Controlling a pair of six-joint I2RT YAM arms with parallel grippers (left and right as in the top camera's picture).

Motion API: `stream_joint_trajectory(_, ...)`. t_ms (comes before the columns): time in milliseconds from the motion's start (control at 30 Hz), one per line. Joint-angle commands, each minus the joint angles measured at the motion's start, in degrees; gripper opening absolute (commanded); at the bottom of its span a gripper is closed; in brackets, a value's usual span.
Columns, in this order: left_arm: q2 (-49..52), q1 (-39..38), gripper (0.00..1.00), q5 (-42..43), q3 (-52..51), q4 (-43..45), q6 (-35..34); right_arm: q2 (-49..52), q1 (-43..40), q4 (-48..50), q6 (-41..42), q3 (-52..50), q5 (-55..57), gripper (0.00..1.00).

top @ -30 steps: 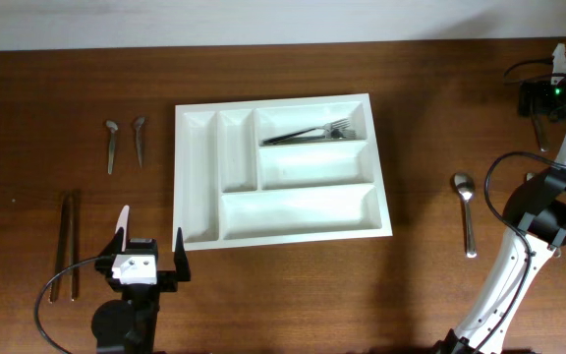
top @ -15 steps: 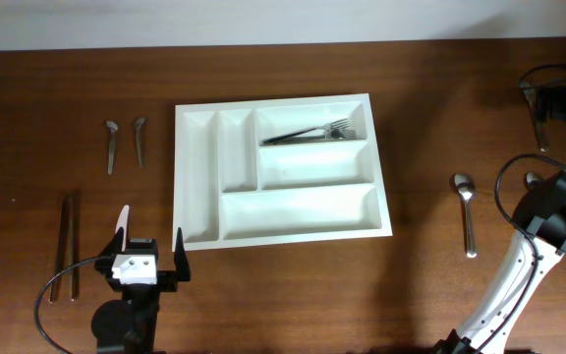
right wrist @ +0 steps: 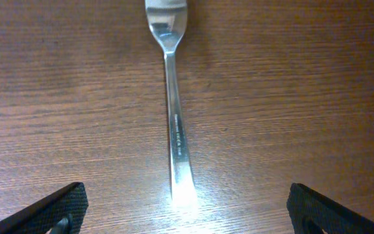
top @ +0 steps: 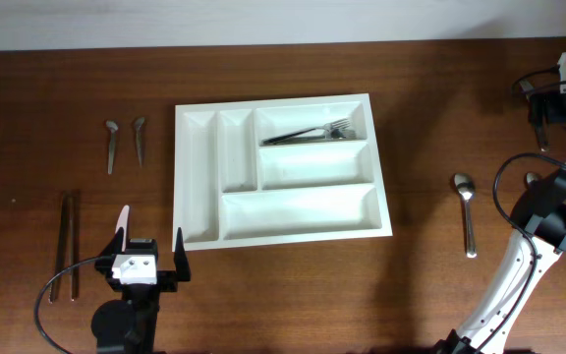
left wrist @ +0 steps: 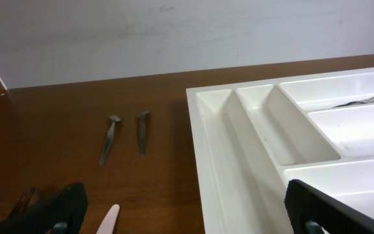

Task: Pack container
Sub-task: 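Move the right gripper over the last fork at the top right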

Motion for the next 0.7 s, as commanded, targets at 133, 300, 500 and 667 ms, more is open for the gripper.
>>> stream_joint_trajectory(133,-0.39,0.09,0.99,-0.59,-0.35,0.02,0.94,2.38,0.11,-0.07,-0.87,-1.49,-1.18,0.99)
stream_joint_trajectory(300,-0.39,0.09,0.99,-0.59,-0.35,0.02,0.94,2.4,-0.24,-0.02,-0.85,-3.43,-1.2,0.99)
stream_joint_trajectory(500,-0.39,0.09,0.99,-0.59,-0.35,0.02,0.94,2.4,-0.28,0.94,-0.85,-5.95,-1.46,0.99)
stream_joint_trajectory(667,-0.39,0.09,0.99,-0.61,-0.35,0.02,0.94,2.4,-0.28,1.75,-0.87,-6.97,-2.25,0.99)
